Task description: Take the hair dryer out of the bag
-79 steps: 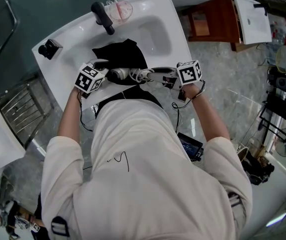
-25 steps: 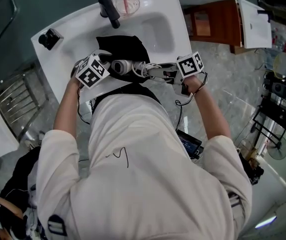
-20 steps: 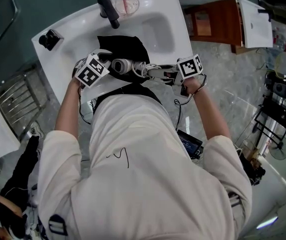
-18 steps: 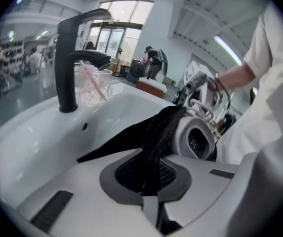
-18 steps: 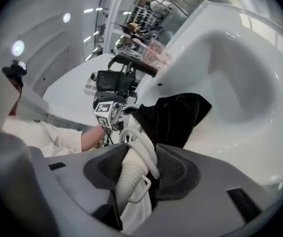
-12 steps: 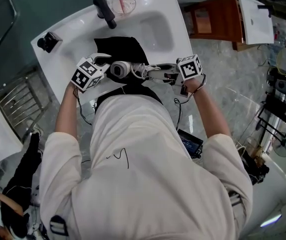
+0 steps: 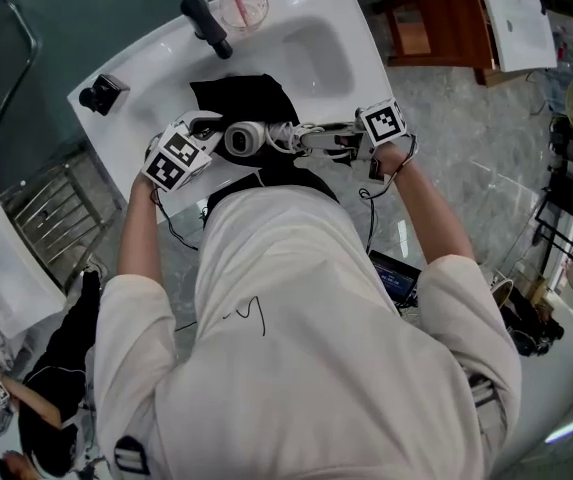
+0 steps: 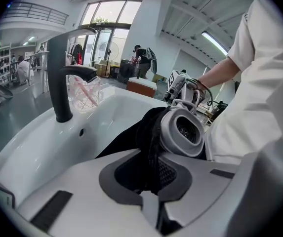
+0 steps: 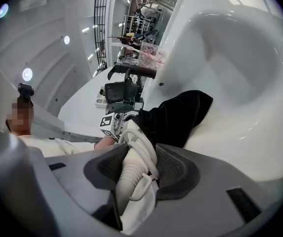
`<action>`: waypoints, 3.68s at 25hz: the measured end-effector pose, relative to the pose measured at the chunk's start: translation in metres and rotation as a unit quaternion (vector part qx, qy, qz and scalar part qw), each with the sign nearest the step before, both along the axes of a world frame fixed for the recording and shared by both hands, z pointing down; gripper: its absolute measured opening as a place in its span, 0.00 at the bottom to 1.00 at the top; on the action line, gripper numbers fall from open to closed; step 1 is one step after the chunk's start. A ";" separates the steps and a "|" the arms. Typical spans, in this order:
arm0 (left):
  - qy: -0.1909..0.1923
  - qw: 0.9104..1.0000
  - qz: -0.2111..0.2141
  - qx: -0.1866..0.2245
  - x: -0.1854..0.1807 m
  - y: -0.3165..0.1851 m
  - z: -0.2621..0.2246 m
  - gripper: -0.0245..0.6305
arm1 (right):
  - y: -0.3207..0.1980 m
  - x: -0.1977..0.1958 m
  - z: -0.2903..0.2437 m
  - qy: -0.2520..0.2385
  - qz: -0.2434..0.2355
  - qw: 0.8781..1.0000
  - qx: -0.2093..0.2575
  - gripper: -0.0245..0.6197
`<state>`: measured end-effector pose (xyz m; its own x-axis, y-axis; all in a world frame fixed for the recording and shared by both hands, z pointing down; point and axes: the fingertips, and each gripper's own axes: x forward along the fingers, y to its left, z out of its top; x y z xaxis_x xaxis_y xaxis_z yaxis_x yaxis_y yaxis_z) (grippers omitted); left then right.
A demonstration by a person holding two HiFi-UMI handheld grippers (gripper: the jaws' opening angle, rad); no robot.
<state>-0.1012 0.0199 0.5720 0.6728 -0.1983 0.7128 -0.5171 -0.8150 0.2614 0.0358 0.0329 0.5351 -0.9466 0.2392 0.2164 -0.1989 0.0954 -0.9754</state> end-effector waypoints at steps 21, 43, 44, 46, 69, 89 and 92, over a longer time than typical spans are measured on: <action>-0.007 0.992 -0.116 -0.058 -0.028 -0.012 0.034 0.08 | 0.019 -0.025 -0.001 0.069 -0.158 0.938 0.299 0.31; -0.003 0.962 -0.253 -0.101 -0.048 -0.029 0.061 0.13 | 0.023 -0.028 0.019 0.127 -0.206 0.872 0.426 0.31; -0.006 0.962 -0.252 -0.102 -0.048 -0.029 0.062 0.12 | 0.023 -0.028 0.021 0.133 -0.212 0.865 0.434 0.31; -0.019 0.965 -0.239 -0.102 -0.046 -0.027 0.066 0.12 | 0.022 -0.027 0.025 0.147 -0.217 0.857 0.443 0.31; -0.058 0.980 -0.145 -0.126 -0.020 -0.011 0.096 0.06 | 0.004 -0.029 0.021 0.305 -0.130 0.793 0.512 0.35; -0.051 0.980 -0.148 -0.124 -0.023 -0.015 0.100 0.07 | 0.008 -0.015 0.031 0.374 -0.217 0.814 0.388 0.30; -0.041 0.977 -0.161 -0.134 -0.026 -0.018 0.102 0.07 | 0.014 -0.019 0.022 0.365 -0.245 0.778 0.450 0.30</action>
